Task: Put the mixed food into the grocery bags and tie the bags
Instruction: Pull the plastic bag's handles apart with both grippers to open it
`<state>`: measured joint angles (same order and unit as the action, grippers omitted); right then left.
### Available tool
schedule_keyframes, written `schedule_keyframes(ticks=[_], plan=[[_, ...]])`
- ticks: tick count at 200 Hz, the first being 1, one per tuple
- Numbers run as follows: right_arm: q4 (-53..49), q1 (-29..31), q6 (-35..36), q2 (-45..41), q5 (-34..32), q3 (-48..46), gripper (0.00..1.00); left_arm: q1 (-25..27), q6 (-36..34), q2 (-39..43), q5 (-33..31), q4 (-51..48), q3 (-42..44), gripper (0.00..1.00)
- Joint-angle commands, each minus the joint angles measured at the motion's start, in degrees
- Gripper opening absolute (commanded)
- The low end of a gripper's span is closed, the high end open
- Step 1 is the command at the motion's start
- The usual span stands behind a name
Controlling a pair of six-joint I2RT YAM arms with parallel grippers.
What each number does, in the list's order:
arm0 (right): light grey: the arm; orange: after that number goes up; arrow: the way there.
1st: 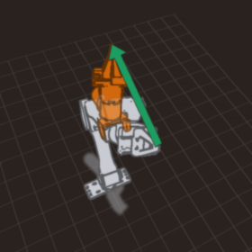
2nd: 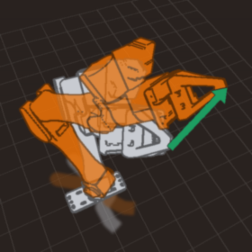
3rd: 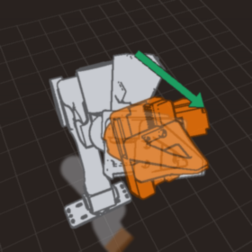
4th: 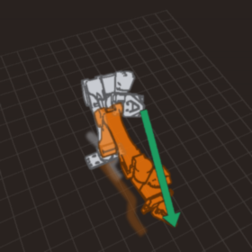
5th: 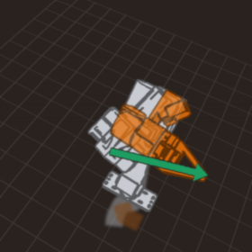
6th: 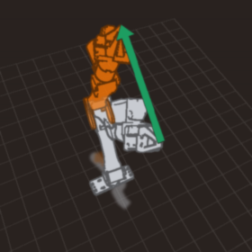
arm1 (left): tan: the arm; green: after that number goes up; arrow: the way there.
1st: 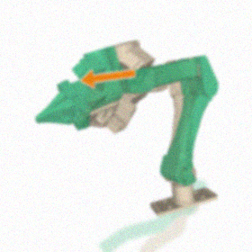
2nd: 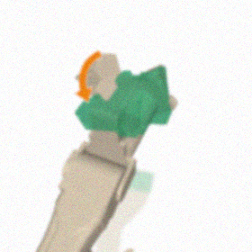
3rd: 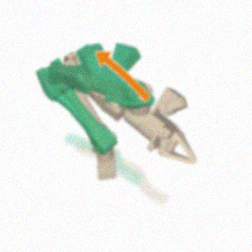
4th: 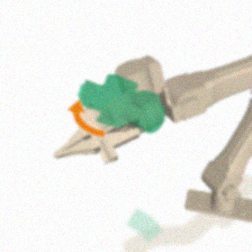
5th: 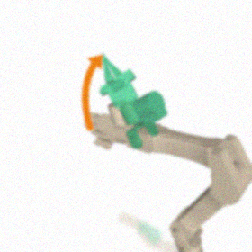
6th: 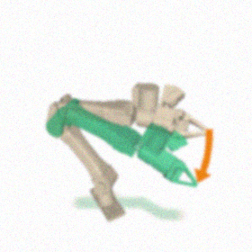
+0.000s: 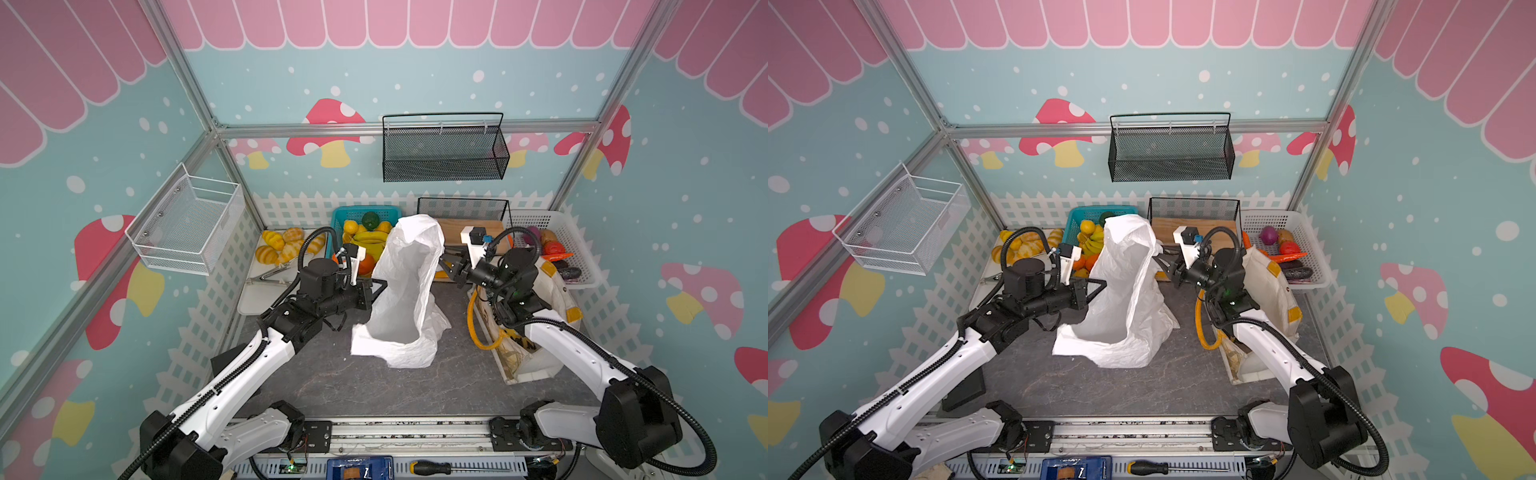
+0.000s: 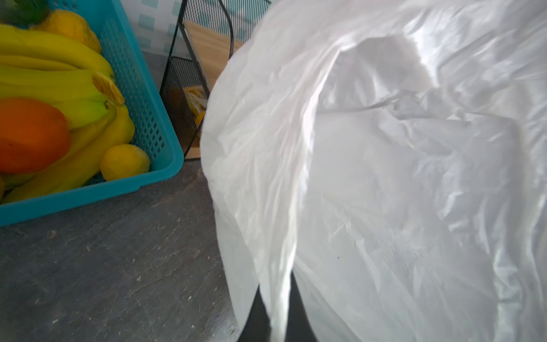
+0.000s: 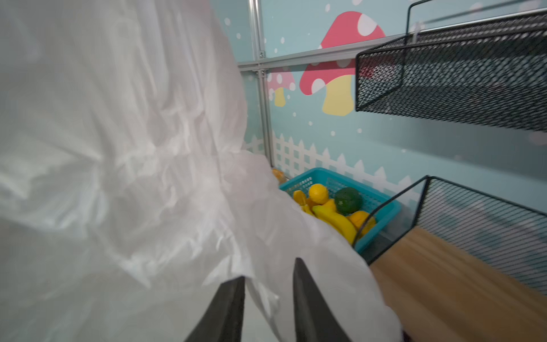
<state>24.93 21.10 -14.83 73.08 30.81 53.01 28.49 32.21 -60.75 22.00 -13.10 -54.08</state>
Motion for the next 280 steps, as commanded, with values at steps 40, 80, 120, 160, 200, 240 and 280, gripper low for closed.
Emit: schedule_keyframes(ticks=[40, 80, 120, 160, 200, 240, 280], plan=[[-30.9, 2.1, 6.7, -8.3, -14.3, 8.0, 0.63, 1.8, 22.4, 1.1, -6.8, 20.6, 7.7, 0.00], [-33.6, 2.8, 3.0, -14.4, -2.7, 7.5, 0.78, 4.8, 22.7, -1.4, -9.7, 21.6, 7.5, 0.00], [-31.6, 18.6, -0.5, -14.8, -7.5, 6.7, 0.84, 7.4, 22.5, -2.9, -12.3, 22.5, 6.8, 0.00], [-29.7, 28.6, -4.2, -12.0, -13.8, 7.4, 0.86, 10.4, 22.3, -3.9, -15.1, 22.9, 6.6, 0.00], [-29.3, 31.9, -10.3, -10.0, -25.0, 5.7, 0.85, 12.7, 21.8, -3.9, -17.0, 23.5, 6.7, 0.00], [-32.7, 31.8, -10.7, -14.1, -43.1, 2.2, 0.49, 13.4, 21.0, -2.3, -16.9, 23.5, 7.7, 0.00], [-48.8, 29.5, -3.4, -17.4, -55.0, 7.9, 0.02, 13.4, 17.4, -2.5, -6.0, 19.5, 4.6, 0.00]])
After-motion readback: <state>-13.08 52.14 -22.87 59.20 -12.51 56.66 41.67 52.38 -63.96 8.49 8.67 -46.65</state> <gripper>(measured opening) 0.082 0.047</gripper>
